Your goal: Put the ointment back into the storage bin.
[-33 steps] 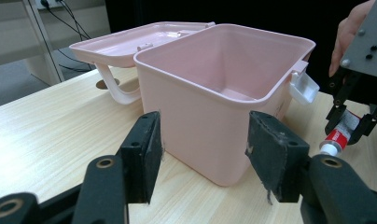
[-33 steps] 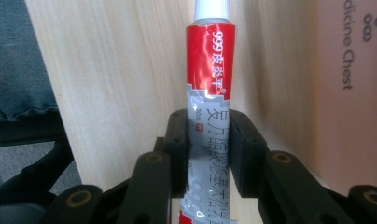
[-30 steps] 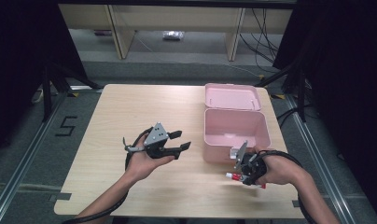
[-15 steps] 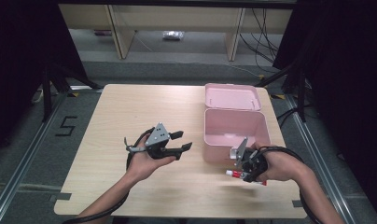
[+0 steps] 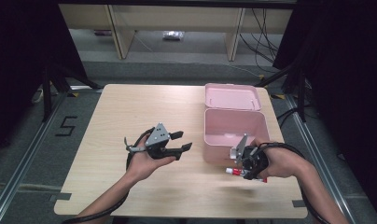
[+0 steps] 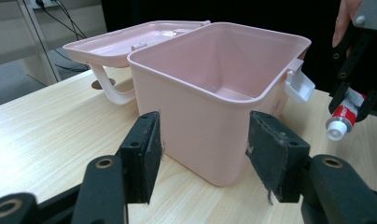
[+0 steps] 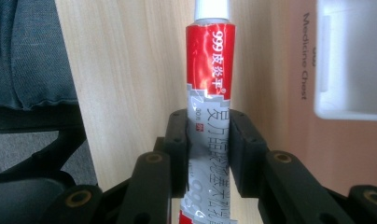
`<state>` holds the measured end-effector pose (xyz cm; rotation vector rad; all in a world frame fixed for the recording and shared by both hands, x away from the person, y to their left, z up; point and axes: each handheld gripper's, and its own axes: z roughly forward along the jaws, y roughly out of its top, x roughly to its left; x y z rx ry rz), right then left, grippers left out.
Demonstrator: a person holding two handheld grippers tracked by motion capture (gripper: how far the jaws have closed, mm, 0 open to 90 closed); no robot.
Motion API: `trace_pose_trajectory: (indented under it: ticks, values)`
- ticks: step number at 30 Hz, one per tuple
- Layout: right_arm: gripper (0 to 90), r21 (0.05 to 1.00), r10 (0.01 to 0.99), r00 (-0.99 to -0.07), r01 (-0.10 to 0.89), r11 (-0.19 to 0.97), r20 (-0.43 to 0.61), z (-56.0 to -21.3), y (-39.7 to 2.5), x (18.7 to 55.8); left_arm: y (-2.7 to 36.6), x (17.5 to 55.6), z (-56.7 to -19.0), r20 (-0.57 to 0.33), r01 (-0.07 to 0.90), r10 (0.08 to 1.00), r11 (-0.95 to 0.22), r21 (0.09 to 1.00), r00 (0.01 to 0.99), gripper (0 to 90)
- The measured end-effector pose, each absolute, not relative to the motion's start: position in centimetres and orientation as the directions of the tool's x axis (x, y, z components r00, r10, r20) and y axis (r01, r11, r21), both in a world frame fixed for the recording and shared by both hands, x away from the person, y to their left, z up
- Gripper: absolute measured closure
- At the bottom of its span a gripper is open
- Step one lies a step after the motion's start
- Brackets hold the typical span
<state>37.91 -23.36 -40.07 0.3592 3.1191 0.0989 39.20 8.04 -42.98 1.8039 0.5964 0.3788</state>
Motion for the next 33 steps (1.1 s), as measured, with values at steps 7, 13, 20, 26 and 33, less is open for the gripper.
trace_pose_trajectory:
  ticks: [7,13,20,26,33]
  values:
    - [72.3,0.071,0.182,-0.983,0.182,0.981,0.003,-39.6,-23.3,38.4,8.1,39.2,-42.9,-0.038,0.208,0.573,-0.234,0.950,0.819,44.1]
    - [72.3,0.056,0.201,-0.980,0.200,0.978,-0.008,-39.2,-23.3,38.4,8.2,39.2,-42.9,-0.039,0.207,0.573,-0.232,0.950,0.819,44.1]
    - [72.3,0.065,0.168,-0.986,0.167,0.984,-0.012,-38.7,-23.3,38.7,8.1,39.2,-42.9,-0.036,0.206,0.573,-0.235,0.950,0.819,44.0]
    - [72.4,0.072,0.164,-0.986,0.163,0.984,-0.017,-38.1,-23.2,38.9,8.1,39.3,-42.8,-0.036,0.206,0.574,-0.234,0.950,0.818,43.8]
    - [72.4,0.070,0.174,-0.985,0.173,0.982,-0.012,-37.7,-23.2,39.0,8.1,39.2,-42.8,-0.037,0.206,0.576,-0.231,0.951,0.817,43.7]
